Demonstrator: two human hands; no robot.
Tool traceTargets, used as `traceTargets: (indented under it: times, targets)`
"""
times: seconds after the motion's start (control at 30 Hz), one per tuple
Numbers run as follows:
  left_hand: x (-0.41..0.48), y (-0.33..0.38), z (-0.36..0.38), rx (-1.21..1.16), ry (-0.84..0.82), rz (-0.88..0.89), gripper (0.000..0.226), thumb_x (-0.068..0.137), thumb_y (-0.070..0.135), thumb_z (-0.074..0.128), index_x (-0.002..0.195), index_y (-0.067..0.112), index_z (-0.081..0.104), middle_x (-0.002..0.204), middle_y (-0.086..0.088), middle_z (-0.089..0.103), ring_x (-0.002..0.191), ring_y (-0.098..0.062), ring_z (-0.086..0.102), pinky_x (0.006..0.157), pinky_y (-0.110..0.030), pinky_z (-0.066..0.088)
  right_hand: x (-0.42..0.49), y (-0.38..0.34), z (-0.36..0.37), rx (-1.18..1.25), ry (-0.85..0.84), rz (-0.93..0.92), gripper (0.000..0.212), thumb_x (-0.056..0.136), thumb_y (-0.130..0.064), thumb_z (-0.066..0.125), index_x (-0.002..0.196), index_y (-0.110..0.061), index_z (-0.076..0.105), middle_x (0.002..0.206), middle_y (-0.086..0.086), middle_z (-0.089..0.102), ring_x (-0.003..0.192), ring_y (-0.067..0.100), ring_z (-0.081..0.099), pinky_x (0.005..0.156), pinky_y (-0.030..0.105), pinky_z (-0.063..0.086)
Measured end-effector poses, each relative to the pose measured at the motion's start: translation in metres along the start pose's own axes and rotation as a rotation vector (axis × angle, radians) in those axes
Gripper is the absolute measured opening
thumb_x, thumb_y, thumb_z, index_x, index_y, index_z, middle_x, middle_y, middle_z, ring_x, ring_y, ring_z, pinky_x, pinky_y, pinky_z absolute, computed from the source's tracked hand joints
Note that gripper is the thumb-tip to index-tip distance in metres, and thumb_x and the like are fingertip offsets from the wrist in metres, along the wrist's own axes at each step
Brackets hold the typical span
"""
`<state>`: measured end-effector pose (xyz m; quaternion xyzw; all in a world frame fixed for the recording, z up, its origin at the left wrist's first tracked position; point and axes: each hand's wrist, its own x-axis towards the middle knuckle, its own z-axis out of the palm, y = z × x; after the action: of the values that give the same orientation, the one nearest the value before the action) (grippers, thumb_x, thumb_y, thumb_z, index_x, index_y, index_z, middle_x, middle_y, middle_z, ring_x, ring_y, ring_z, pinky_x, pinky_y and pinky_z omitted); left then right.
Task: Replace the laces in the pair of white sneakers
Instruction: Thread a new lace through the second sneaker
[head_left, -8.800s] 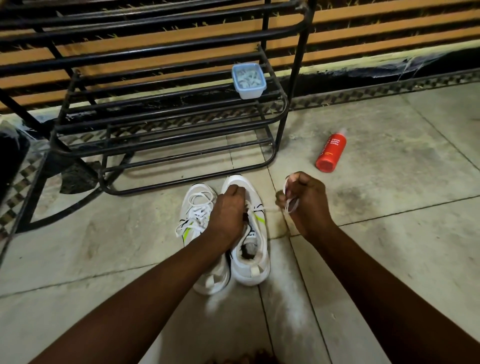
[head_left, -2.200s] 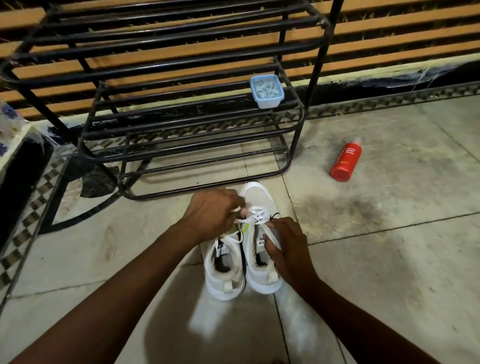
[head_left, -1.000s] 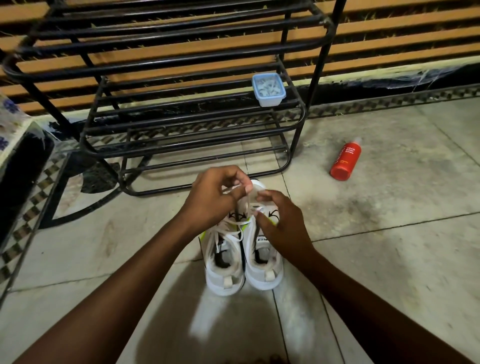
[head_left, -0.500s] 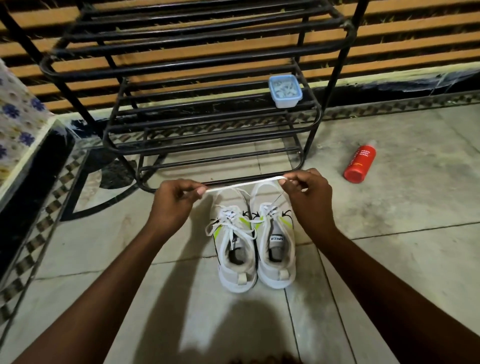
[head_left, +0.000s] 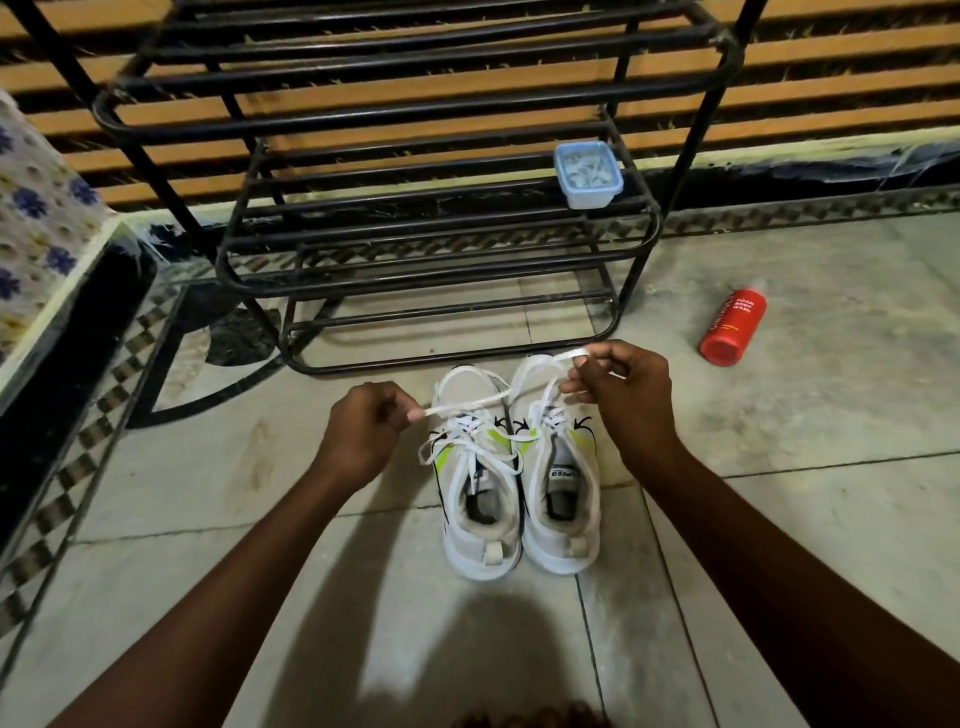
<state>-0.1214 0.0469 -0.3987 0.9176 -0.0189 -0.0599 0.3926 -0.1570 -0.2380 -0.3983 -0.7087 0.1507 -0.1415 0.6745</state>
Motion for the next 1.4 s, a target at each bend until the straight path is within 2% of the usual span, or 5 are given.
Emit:
traceTargets:
  times: [0.2,0.5,0.83,1.03,1.4]
  targets:
    - [-0.006,0.036,0.025,-0.315,-0.109,-0.017,0.016,0.099,0.009,0.065,0.083,0.009,0.066,0.063,0.005,0.068,0.053,-0.013,0.057,0.058,-0.03,0.047,-0.008,0.01,-0.008,0.04,-0.063,0.075,0.027,0.087,0.002,0.067,0.113,-0.005,0.064,0.087,0.012,0.077,0.085,0.031,0.075,0.068,0.036,0.059]
    - [-0.019,0.092,0.063,-0.628,-0.252,-0.127,0.01,0.091,-0.024,0.057,0.1,-0.024,0.06,0.072,-0.017,0.054,0.055,-0.019,0.058,0.056,-0.027,0.057,-0.043,0.028,-0.019,-0.407,-0.164,-0.106,0.029,0.07,-0.005,0.081,0.097,-0.01,0.071,0.089,0.001,0.071,0.08,0.016,0.067,0.079,0.038,0.059]
    - [-0.02,0.092,0.095,-0.498,-0.21,-0.108,0.013,0.083,-0.013,0.074,0.077,-0.007,0.064,0.064,-0.011,0.07,0.052,-0.022,0.064,0.045,-0.021,0.044,-0.052,0.041,-0.024,-0.389,-0.03,-0.075,0.019,0.074,-0.009,0.077,0.089,-0.018,0.07,0.072,-0.012,0.068,0.065,0.002,0.061,0.072,0.023,0.054]
    - [-0.02,0.094,0.111,-0.488,-0.111,-0.206,0.017,0.076,-0.005,0.085,0.069,0.005,0.073,0.071,-0.014,0.075,0.067,-0.027,0.075,0.073,-0.042,0.064,-0.052,0.047,-0.029,-0.165,0.04,0.144,0.021,0.076,-0.007,0.079,0.088,-0.023,0.074,0.075,-0.011,0.072,0.07,0.002,0.068,0.063,0.016,0.049]
    - [-0.022,0.105,0.127,-0.358,0.053,-0.223,0.013,0.081,0.004,0.083,0.076,0.002,0.072,0.071,-0.012,0.075,0.068,-0.024,0.076,0.07,-0.037,0.063,-0.051,0.05,-0.033,-0.03,0.028,0.255,0.022,0.075,-0.008,0.08,0.089,-0.025,0.075,0.077,-0.004,0.073,0.069,0.007,0.067,0.068,0.028,0.052]
